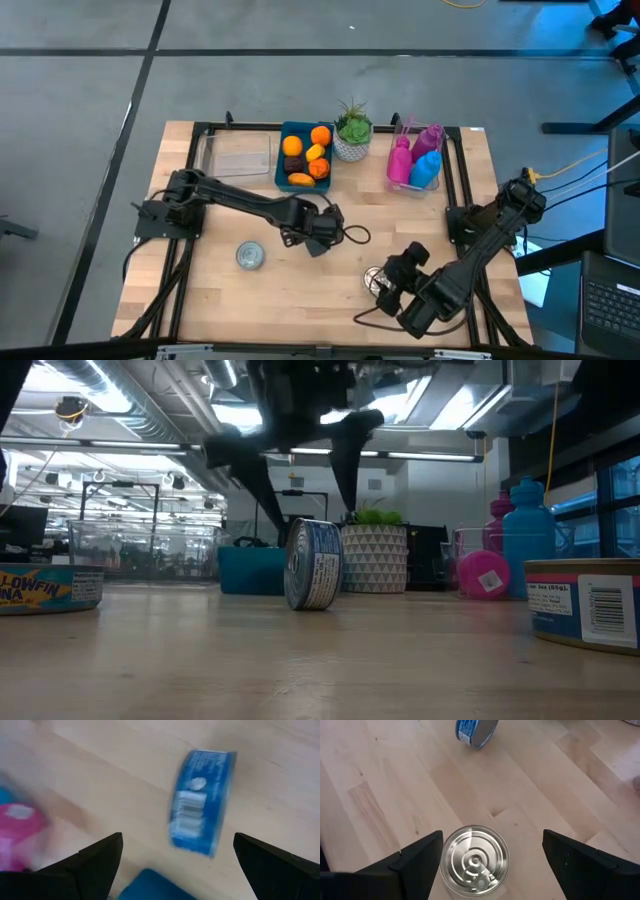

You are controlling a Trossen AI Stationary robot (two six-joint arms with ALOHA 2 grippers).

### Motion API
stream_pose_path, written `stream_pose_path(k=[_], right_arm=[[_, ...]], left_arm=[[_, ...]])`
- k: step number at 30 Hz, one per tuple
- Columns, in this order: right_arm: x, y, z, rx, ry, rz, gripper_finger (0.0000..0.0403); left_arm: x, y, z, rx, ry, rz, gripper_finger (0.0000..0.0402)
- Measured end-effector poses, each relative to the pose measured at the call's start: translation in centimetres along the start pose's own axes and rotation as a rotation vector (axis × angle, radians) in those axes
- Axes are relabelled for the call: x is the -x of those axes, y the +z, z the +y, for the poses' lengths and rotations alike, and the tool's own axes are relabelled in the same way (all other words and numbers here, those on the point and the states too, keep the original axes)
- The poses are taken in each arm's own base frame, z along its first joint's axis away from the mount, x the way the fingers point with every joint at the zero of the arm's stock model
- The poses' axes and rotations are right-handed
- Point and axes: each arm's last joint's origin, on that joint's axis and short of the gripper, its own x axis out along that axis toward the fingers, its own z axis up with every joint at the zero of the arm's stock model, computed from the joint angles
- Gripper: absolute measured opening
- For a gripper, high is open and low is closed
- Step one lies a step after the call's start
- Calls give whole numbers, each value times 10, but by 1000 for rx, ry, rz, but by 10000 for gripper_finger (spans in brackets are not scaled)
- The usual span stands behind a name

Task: Pick & Place Food Item
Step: Put the blue tuna can into the left transparent bin

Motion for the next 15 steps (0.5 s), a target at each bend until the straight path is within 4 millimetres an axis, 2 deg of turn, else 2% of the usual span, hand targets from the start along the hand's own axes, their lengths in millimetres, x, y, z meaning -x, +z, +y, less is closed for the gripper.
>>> stream_pose_path(k=[10,15], right_arm=[[3,-3,2,-1,20,-21,341],[3,-3,3,-5,26,-21,341]], left_arm=[[-24,13,-7,-29,-42,-2,370],[-25,14,-6,-40,-32,-7,346]])
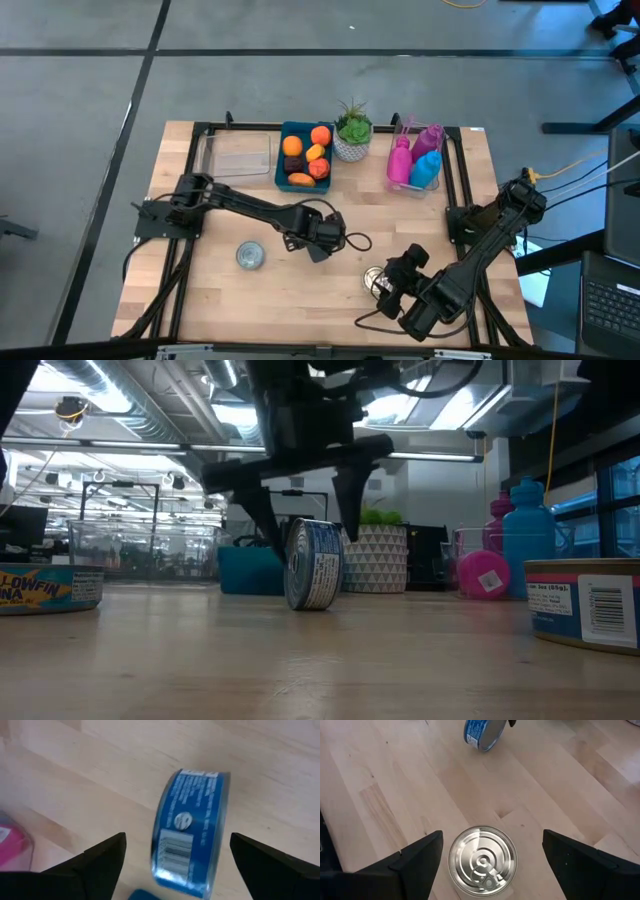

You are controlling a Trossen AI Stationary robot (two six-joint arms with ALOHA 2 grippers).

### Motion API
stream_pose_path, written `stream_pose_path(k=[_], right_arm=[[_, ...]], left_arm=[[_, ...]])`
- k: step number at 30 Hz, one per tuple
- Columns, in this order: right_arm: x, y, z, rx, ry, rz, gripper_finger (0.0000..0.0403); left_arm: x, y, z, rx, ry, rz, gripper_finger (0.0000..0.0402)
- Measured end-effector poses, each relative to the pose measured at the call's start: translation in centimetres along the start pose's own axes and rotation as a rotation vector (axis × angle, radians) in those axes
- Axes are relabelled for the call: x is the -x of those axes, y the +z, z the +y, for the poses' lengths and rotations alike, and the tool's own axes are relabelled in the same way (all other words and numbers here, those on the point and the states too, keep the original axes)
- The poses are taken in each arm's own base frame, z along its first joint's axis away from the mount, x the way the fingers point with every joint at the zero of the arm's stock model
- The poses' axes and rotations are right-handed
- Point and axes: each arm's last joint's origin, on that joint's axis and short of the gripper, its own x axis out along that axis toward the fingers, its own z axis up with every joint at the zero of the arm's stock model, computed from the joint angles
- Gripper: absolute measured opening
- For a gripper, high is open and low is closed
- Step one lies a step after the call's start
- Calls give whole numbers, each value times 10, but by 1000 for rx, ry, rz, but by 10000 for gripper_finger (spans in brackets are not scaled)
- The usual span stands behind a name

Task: Pick & Place Food Item
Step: Put the blue tuna can into the left transparent bin

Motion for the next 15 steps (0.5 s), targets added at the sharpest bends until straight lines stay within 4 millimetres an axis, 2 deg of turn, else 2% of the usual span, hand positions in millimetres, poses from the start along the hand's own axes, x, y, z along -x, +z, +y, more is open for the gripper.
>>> stream_pose_path(k=[15], right_arm=[[0,0,1,-9,12,-1,341]], left_arm=[[0,0,-1,-15,-11,-8,222]])
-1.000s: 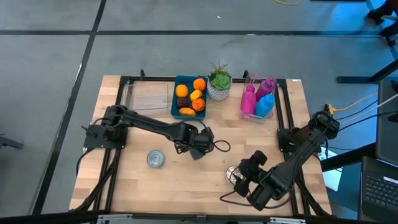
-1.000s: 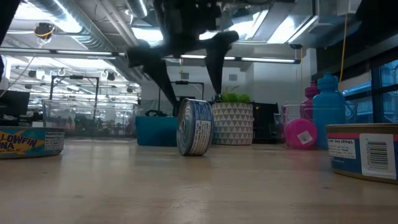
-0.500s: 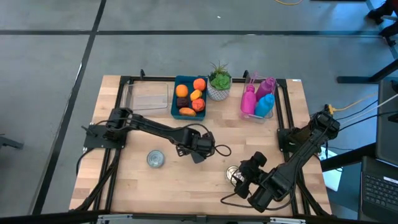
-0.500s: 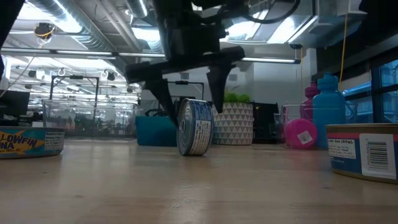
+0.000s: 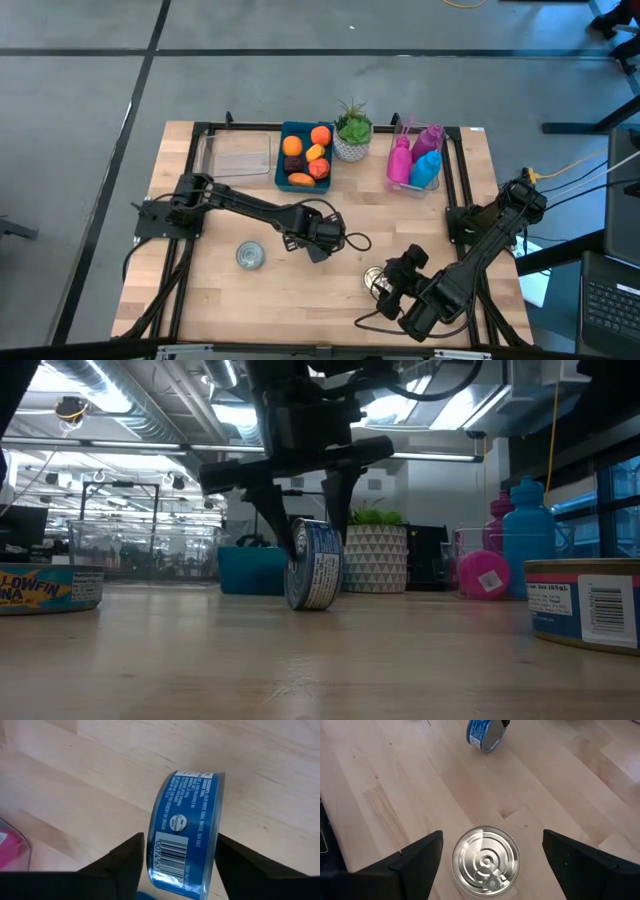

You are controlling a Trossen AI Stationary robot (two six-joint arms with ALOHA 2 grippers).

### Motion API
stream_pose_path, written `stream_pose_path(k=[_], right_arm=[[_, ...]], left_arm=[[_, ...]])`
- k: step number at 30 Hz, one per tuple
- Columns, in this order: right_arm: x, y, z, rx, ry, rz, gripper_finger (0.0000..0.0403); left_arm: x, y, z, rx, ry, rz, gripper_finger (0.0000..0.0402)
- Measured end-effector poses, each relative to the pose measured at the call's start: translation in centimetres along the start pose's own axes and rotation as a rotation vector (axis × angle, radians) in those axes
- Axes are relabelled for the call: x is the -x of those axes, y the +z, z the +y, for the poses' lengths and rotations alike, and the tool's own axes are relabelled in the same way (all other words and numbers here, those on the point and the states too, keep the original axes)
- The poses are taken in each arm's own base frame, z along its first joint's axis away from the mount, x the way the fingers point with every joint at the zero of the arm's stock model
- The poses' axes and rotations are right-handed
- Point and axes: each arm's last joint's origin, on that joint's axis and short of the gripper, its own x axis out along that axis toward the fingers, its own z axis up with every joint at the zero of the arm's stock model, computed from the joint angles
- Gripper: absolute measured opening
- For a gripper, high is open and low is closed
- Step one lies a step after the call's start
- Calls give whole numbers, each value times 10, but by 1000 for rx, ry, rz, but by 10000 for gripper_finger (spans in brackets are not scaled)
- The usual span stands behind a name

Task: Pick & Place Food Item
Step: Put the blue tuna can into the left transparent bin

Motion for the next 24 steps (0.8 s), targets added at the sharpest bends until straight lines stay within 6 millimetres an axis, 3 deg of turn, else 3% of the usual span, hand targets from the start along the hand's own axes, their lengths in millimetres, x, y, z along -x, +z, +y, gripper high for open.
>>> stream_pose_path(k=[14,24], right_arm=[[0,1,3,2,25,-3,341],[0,1,3,5,26,-3,341]], left_arm=[[0,-1,-2,14,-26,8,121],[9,-13,4,88,93,185,135]])
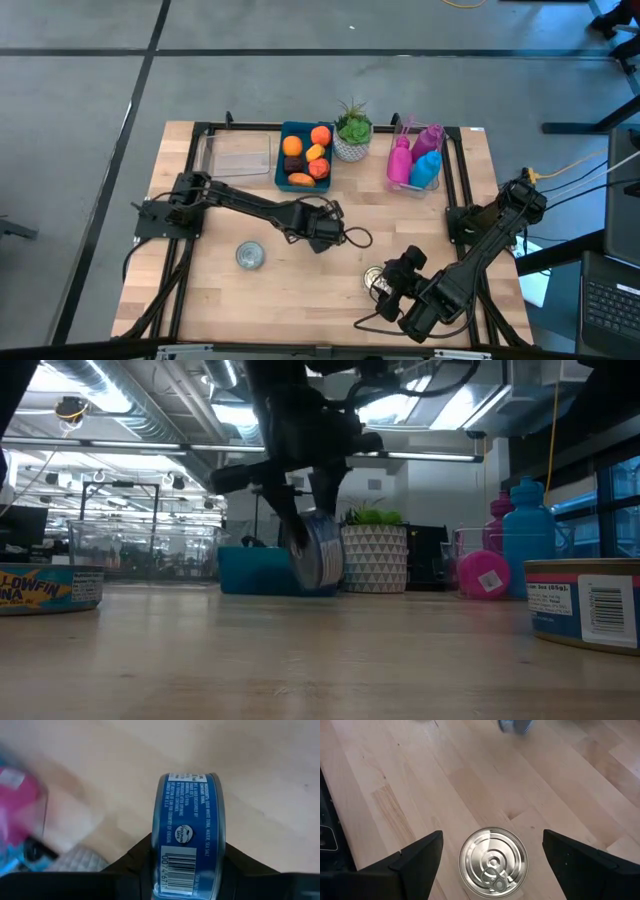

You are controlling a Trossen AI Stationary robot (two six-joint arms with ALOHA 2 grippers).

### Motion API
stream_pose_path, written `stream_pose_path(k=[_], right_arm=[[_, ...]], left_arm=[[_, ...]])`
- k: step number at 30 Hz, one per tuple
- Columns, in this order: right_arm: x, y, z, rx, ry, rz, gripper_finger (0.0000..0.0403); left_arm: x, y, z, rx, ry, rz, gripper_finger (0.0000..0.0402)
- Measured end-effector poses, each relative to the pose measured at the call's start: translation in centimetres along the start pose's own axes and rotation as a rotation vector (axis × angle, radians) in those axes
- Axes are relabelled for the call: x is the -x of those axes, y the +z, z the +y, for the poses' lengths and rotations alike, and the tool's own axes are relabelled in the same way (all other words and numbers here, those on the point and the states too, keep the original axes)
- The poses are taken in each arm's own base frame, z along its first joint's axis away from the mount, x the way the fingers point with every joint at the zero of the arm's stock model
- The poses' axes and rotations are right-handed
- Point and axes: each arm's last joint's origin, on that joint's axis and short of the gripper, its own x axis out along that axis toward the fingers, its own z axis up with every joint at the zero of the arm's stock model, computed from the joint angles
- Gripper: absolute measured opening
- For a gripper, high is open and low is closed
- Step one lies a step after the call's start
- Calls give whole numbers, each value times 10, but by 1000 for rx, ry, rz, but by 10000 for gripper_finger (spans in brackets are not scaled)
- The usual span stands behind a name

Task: Pick & Place Food Item
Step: Put the blue tuna can into the left transparent bin

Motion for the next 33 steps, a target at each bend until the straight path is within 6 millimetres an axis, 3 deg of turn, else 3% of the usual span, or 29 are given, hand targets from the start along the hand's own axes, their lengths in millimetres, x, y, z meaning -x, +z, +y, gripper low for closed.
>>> stream_pose_path(k=[8,17,25,29,33], right_arm=[[0,0,0,16,-1,0,341],[0,0,0,28,-1,0,341],[1,-2,0,41,3,1,341],[4,-5,1,45,10,-2,341],[5,-6,1,48,14,-9,341]], left_arm=[[33,-47,23,332,60,-43,119],[79,-154,44,919,82,-114,131],[107,-256,31,1430,66,-100,128],[119,-287,18,1582,78,-49,135],[117,-309,4,1745,34,26,126]])
